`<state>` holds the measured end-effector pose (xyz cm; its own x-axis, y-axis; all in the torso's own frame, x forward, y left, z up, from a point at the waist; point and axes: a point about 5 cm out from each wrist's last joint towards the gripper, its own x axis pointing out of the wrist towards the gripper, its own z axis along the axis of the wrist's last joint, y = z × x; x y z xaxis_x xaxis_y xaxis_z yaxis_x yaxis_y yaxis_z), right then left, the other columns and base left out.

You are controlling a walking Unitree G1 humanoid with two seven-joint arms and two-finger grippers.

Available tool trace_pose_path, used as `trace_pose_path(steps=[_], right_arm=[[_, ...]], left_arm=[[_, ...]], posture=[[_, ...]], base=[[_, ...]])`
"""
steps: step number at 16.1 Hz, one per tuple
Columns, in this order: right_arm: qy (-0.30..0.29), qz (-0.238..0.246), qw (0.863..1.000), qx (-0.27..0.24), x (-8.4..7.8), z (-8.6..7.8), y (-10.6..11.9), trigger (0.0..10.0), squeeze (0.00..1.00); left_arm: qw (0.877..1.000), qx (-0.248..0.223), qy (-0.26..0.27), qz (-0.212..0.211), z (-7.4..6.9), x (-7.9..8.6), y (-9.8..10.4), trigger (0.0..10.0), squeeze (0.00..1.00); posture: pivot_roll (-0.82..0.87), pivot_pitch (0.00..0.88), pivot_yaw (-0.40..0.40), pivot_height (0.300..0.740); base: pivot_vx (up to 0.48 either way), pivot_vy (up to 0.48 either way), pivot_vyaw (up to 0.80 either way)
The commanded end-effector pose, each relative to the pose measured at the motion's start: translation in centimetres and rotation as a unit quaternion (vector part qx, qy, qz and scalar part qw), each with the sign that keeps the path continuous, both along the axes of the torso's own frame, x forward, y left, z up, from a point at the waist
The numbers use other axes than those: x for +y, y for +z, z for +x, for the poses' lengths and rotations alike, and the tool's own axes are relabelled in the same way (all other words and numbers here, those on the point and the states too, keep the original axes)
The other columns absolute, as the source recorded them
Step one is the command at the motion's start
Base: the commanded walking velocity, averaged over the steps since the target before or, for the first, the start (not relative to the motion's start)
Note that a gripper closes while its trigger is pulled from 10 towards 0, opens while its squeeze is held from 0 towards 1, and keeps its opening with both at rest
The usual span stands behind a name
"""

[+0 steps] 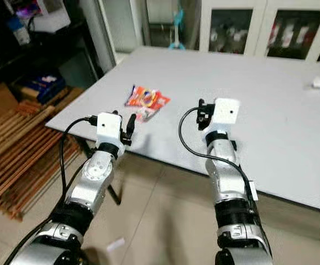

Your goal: Picking trash to rubbish bin

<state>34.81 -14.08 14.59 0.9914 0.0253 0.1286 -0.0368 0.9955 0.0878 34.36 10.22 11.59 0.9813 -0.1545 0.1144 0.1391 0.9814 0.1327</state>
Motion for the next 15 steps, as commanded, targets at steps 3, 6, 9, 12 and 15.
trace_pose_path(steps=[3, 6, 9, 12, 15], right_arm=[[0.019, 0.008, 1.0, -0.007, 1.32, 0.14, 0.55, 10.0, 0.0], [0.017, 0.007, 1.0, -0.007, 1.23, 0.12, 0.52, 10.0, 0.0], [0.018, 0.01, 1.0, -0.003, 1.27, 0.12, 0.41, 10.0, 0.0], [0.027, 0.011, 1.0, -0.008, 1.53, 0.11, 0.58, 10.0, 0.0], [0.024, 0.009, 1.0, -0.008, 1.46, 0.12, 0.6, 10.0, 0.0]], left_arm=[[1.0, -0.003, 0.013, 0.005, 0.21, 1.21, 0.26, 10.0, 0.0], [1.0, -0.002, 0.011, 0.006, 0.17, 1.12, 0.22, 10.0, 0.0], [1.0, 0.001, 0.004, 0.01, 0.11, 0.93, 0.11, 10.0, 0.0], [1.0, 0.003, 0.0, 0.011, 0.09, 0.78, 0.06, 10.0, 0.0], [1.0, 0.004, -0.002, 0.01, 0.09, 0.76, 0.04, 10.0, 0.0]], posture=[[0.01, 0.0, 0.097, 0.74], [0.01, 0.0, 0.098, 0.74], [0.01, 0.0, 0.099, 0.74], [0.01, 0.0, 0.098, 0.74], [0.01, 0.0, 0.096, 0.74]], base=[[0.345, 0.0, -0.53], [0.346, 0.0, 0.0], [0.323, 0.0, 0.0], [0.271, 0.0, -0.53], [0.166, 0.0, 0.0]])
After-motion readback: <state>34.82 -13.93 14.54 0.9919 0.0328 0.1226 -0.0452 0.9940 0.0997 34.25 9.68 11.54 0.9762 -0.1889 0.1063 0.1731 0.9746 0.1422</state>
